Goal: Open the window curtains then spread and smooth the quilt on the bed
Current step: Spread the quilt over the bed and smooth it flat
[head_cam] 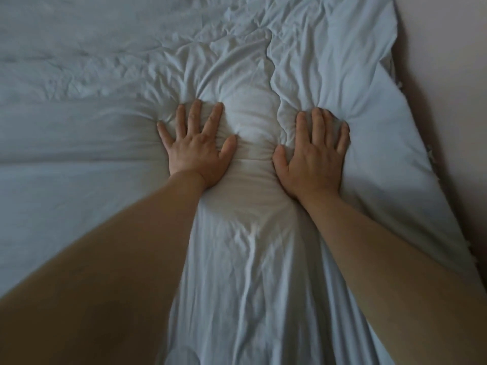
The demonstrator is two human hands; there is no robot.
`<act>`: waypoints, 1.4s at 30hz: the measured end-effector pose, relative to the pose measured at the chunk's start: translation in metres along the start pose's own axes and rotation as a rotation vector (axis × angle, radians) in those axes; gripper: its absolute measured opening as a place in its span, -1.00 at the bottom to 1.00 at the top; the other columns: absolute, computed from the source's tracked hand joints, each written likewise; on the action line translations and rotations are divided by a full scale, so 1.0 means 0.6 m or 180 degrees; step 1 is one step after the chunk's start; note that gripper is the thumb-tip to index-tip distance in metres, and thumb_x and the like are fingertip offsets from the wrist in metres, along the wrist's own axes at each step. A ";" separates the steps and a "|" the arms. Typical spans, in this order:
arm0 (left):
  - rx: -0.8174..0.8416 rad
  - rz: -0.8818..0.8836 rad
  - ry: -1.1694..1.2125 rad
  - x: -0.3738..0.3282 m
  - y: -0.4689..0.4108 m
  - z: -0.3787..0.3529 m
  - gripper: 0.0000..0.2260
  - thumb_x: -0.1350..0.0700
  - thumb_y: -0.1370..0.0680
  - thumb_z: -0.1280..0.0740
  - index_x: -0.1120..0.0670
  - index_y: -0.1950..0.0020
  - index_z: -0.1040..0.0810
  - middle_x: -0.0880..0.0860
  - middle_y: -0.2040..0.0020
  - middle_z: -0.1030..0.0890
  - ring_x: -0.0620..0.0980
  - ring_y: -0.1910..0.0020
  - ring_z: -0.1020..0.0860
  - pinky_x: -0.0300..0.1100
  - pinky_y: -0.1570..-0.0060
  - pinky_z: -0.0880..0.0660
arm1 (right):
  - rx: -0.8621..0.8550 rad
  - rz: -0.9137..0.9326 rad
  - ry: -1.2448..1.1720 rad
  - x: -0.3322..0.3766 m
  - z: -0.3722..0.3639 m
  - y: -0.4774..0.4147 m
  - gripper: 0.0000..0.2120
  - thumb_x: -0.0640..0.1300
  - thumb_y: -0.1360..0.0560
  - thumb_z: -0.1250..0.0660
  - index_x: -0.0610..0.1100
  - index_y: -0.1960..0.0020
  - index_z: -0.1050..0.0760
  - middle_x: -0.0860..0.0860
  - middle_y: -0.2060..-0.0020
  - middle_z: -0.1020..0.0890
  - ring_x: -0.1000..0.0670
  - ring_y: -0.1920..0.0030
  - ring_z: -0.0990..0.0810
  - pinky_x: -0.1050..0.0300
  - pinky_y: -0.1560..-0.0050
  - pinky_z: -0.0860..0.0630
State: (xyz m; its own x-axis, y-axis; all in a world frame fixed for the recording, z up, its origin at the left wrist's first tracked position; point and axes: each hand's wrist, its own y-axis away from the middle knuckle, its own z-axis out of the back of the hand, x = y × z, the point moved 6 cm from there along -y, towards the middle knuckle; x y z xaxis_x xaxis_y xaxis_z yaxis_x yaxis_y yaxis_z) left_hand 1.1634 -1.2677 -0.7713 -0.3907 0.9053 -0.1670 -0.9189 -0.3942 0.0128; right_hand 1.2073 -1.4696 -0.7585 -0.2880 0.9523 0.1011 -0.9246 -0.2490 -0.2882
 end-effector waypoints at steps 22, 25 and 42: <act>0.0270 -0.0263 -0.0078 -0.014 0.221 -0.016 -0.35 -0.35 -0.44 0.09 -0.26 -0.53 0.05 0.01 -0.58 0.03 0.08 -0.55 0.06 0.30 -0.43 0.13 | 0.0168 0.0039 -0.0093 0.020 0.049 0.078 -0.47 0.01 -0.45 -0.08 -0.22 -0.33 -0.40 -0.19 -0.33 -0.44 -0.20 -0.40 -0.33 -0.18 -0.43 -0.15; 0.0487 -0.0302 -0.0103 -0.016 0.221 -0.017 -0.35 -0.35 -0.45 0.13 -0.26 -0.53 0.11 0.00 -0.58 0.12 0.06 -0.56 0.14 0.30 -0.43 0.17 | 0.0507 0.0202 -0.0279 0.016 0.088 0.179 -0.40 0.08 -0.42 -0.06 -0.20 -0.35 -0.41 -0.18 -0.34 -0.45 -0.18 -0.37 -0.38 -0.15 -0.41 -0.21; 0.0412 -0.0274 -0.0019 -0.003 0.565 0.004 -0.39 -0.24 -0.48 -0.12 -0.15 -0.53 -0.16 0.06 -0.55 -0.17 0.11 -0.54 -0.09 0.29 -0.44 0.07 | 0.0930 0.0162 0.0338 -0.052 0.155 0.466 -0.34 0.19 -0.47 -0.09 -0.08 -0.49 -0.24 -0.19 -0.50 -0.20 -0.18 -0.51 -0.13 -0.31 -0.45 0.03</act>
State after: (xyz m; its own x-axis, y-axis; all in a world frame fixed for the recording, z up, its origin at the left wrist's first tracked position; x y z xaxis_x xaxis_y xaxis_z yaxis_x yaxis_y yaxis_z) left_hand 0.8523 -1.4028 -0.7641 -0.3101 0.9359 -0.1673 -0.9482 -0.2917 0.1258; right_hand 0.9346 -1.5854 -0.7536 -0.3222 0.9466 -0.0110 -0.9467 -0.3222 -0.0030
